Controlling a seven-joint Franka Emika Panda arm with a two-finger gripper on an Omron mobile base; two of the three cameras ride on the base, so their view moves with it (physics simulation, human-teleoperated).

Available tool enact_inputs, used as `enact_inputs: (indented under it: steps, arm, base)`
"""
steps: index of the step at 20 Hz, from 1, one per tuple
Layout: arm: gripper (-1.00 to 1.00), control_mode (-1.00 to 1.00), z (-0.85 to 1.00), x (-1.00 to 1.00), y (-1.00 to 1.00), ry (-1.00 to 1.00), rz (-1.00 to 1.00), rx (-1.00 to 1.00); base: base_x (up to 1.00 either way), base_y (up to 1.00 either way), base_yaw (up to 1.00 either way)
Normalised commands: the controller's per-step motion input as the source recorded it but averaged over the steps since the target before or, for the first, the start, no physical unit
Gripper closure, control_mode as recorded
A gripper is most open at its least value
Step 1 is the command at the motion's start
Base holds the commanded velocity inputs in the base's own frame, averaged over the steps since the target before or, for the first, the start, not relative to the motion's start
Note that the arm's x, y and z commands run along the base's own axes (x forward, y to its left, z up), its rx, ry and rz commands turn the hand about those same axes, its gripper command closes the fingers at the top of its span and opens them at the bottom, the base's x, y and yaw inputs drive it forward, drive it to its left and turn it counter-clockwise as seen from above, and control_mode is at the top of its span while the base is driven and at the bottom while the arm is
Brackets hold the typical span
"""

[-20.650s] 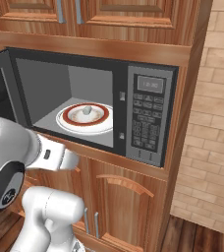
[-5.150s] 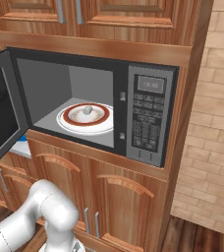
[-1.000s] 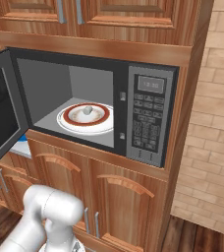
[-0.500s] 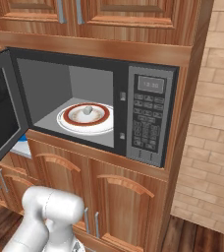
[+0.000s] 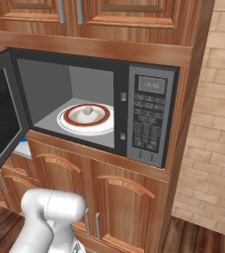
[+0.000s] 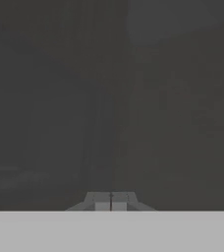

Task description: Pick the marshmallow from the counter and place it in the microwave. Then turn on the microwave.

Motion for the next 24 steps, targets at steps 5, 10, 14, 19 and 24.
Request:
enact_inputs:
  steps: [5, 10, 14, 19, 24]
  arm:
    - [1.0, -1.0, 0.1, -0.11, -0.33, -0.04, 0.0, -0.01]
    - [1.0, -1.0, 0.1, -0.1, -0.34, -0.03, 0.0, 0.0]
    - [1.0, -1.0, 0.12, -0.11, -0.36, -0.02, 0.0, 0.0]
    - [1.0, -1.0, 0.13, -0.11, -0.36, -0.02, 0.0, 0.0]
    - [1.0, -1.0, 0.14, -0.09, -0.33, -0.01, 0.0, 0.0]
  base:
    - [0.0, 0.0, 0.0]
    - [0.0, 0.0, 0.0]
    - [0.0, 0.0, 0.0]
    - [0.0, 0.0, 0.0]
    - [0.0, 0.0, 0.0]
